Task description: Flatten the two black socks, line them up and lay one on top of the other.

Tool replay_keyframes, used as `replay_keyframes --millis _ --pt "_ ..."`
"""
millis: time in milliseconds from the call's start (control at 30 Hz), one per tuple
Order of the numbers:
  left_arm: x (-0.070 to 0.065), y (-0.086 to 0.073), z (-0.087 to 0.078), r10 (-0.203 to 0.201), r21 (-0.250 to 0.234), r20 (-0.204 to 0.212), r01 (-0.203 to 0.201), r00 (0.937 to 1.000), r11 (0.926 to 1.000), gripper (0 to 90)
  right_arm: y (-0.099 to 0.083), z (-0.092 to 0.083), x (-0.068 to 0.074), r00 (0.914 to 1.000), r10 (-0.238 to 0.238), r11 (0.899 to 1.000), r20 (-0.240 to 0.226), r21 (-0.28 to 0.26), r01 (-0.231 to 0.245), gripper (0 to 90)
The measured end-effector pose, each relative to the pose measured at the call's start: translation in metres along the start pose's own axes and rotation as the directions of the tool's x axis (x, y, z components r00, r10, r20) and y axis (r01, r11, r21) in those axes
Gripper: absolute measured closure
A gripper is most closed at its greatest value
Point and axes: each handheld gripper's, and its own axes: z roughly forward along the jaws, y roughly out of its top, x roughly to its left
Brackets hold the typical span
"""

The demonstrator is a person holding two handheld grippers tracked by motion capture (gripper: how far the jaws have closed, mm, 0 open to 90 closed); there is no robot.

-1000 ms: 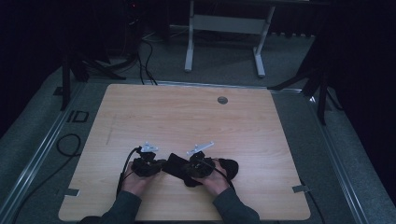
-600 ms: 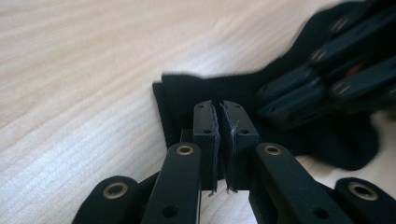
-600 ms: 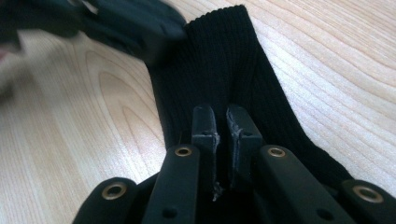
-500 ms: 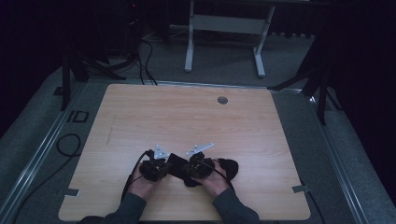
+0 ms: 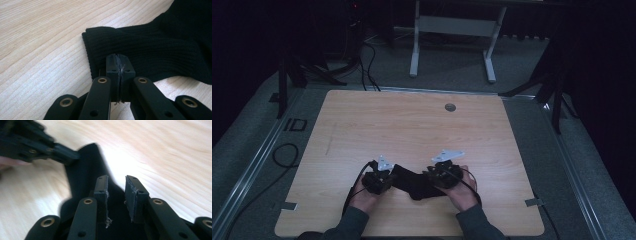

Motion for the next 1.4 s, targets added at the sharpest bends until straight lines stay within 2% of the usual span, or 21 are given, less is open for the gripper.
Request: replay_keyframes --millis 67,100,233,400,467,567,633,700,767,900,1167,1400 --pt "0.0 0.0 0.0 0.0 0.0 0.0 0.0 1.0 1.0 88.9 -0.002 -0.006 -0.005 0.9998 0.01 1.0 0.017 -0.008 -0.01 71.5" --pt "0.0 0.0 0.0 0.0 0.0 0.0 0.0 1.0 1.0 89.0 -0.008 -0.018 -0.017 0.9976 0.044 0.999 0.054 -0.022 -0.043 71.1" --pt "0.001 0.0 0.0 -0.006 -0.001 0.005 0.006 1.0 1.0 89.0 -0.024 -0.034 -0.039 0.9851 0.137 0.991 0.105 -0.03 -0.134 71.0" --pt "0.0 0.0 0.0 -0.007 -0.004 0.003 0.007 1.0 1.0 89.0 -0.046 -0.033 -0.055 0.9685 0.201 0.979 0.147 -0.002 -0.203 70.5" --pt "0.0 0.0 0.0 -0.008 -0.004 0.005 0.008 1.0 1.0 89.0 -0.054 -0.027 -0.057 0.9647 0.22 0.974 0.144 0.02 -0.225 70.9" --pt "0.0 0.0 0.0 -0.008 -0.004 0.006 0.008 1.0 1.0 89.1 -0.06 -0.018 -0.059 0.9623 0.23 0.969 0.145 0.06 -0.241 73.0" --pt "0.0 0.0 0.0 -0.009 -0.005 0.007 0.009 0.9999 0.9999 89.1 -0.061 -0.015 -0.059 0.962 0.229 0.968 0.149 0.073 -0.242 82.3" --pt "0.001 0.0 0.0 -0.01 -0.006 0.008 0.01 0.9999 0.9999 89.1 -0.06 -0.016 -0.057 0.9651 0.21 0.971 0.157 0.086 -0.225 86.2" --pt "0.001 0.0 0.0 -0.012 -0.007 0.011 0.012 0.9999 0.9999 89.1 -0.06 -0.018 -0.055 0.9679 0.189 0.974 0.166 0.093 -0.206 86.6" --pt "0.001 0.0 0.0 -0.01 -0.006 0.01 0.01 0.9999 0.9999 89.1 -0.061 -0.023 -0.056 0.965 0.187 0.975 0.184 0.082 -0.204 86.7" --pt "0.002 0.0 0.0 -0.003 -0.001 0.019 0.003 0.9998 1.0 89.0 -0.072 -0.027 -0.07 0.9516 0.233 0.965 0.201 0.07 -0.251 86.7" --pt "0.004 0.001 0.0 0.007 0.007 0.033 -0.007 0.9994 0.9999 88.9 -0.076 -0.028 -0.077 0.9465 0.251 0.962 0.203 0.055 -0.267 86.7"
